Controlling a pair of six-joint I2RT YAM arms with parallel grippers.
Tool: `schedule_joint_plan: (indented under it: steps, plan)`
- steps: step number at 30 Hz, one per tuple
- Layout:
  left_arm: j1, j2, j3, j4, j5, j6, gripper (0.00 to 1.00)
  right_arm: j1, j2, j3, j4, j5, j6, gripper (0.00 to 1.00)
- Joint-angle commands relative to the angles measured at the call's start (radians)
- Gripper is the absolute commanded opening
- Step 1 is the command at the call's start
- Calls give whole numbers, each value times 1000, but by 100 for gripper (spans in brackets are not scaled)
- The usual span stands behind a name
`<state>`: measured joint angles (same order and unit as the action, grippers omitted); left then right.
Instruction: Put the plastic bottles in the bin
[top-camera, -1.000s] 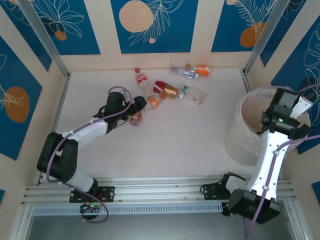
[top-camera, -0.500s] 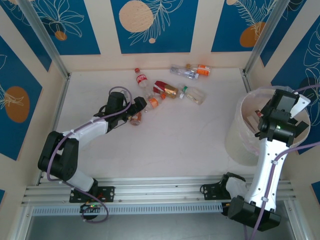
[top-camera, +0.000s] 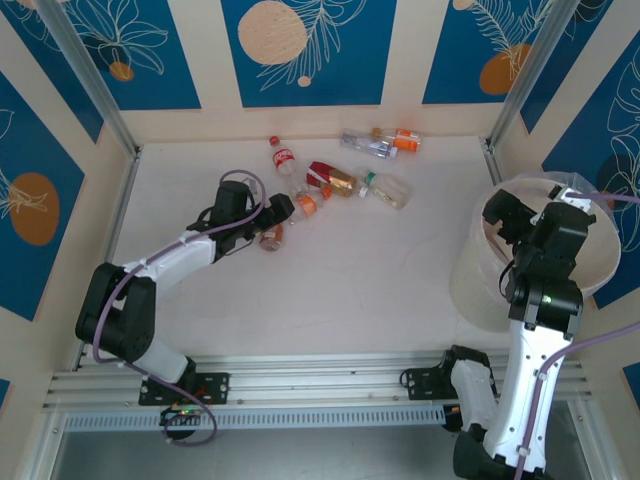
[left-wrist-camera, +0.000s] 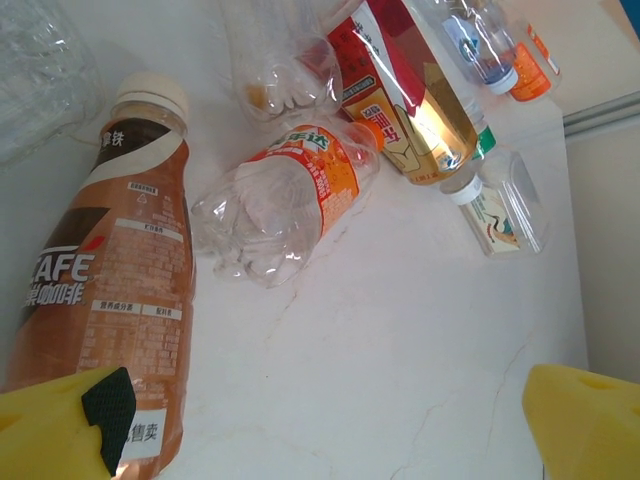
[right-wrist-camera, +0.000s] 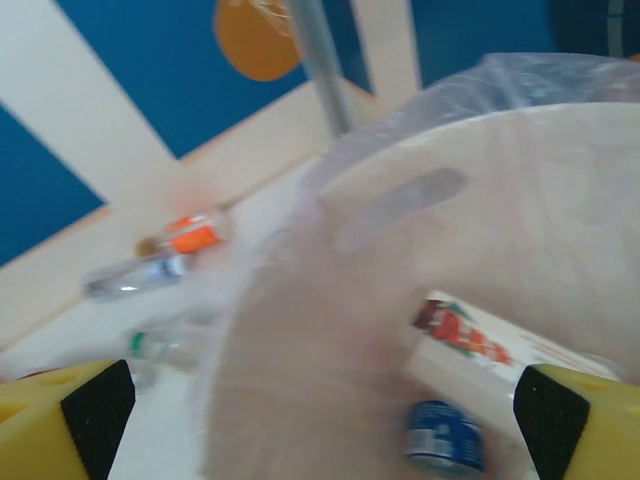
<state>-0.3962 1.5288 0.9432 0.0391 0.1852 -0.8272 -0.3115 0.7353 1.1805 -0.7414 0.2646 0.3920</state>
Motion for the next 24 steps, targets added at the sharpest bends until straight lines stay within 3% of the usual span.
schedule_joint_plan:
  steps: [1,5,7,14,17,24]
  plan:
    - [11,-50,1,-40,-45,54,100,12,-10,-28,100,-260,58,99]
    - [11,-90,-10,-91,-129,75,100,62,-46,-118,299,-560,121,99]
    - [14,-110,-15,-126,-186,77,100,129,-54,-156,383,-594,142,99]
    - [34,-147,-12,-272,-383,29,100,448,-15,-211,488,-483,36,99]
    - [45,-134,10,-353,-468,6,100,570,9,-234,509,-357,15,99]
    - [68,-82,63,-319,-492,451,100,684,25,-304,632,-214,-37,99]
